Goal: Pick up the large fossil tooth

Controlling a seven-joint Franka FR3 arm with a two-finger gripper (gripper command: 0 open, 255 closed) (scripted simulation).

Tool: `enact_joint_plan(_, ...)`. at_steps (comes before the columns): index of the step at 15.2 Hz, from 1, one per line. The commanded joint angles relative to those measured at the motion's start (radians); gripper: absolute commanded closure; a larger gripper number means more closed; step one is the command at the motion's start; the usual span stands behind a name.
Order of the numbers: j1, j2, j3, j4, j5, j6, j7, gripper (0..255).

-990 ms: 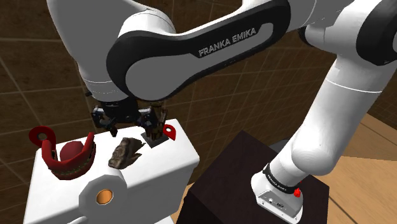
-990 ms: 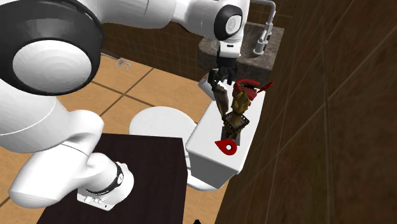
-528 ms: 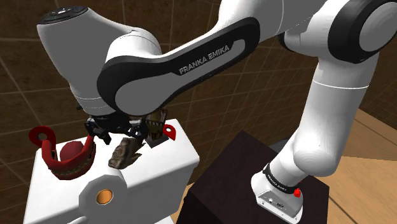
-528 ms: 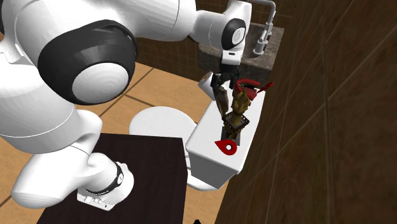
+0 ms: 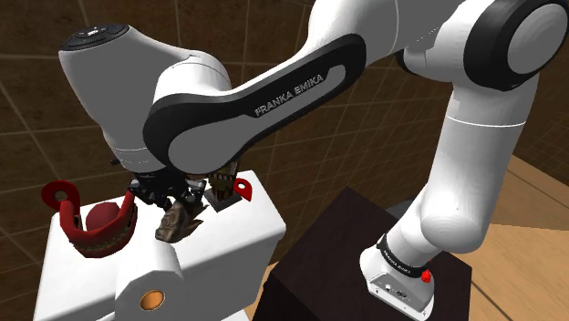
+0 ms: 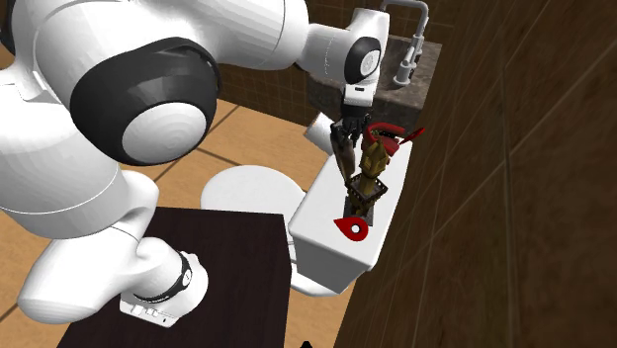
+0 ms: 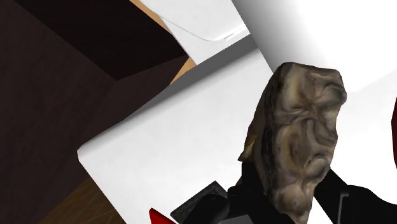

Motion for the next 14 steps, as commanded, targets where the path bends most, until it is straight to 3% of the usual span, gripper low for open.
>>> enact_joint_plan(1,0.000,0.000,-0.001,-0.001,0.000,0.000,0.000,255)
enact_joint_plan(5,-0.001,0.000,-0.001,-0.002,-0.001,0.001,0.000,255)
enact_joint_plan(14,-0.015,-0.053,0.021,0.061,0.047,-0.096,-0.037,255)
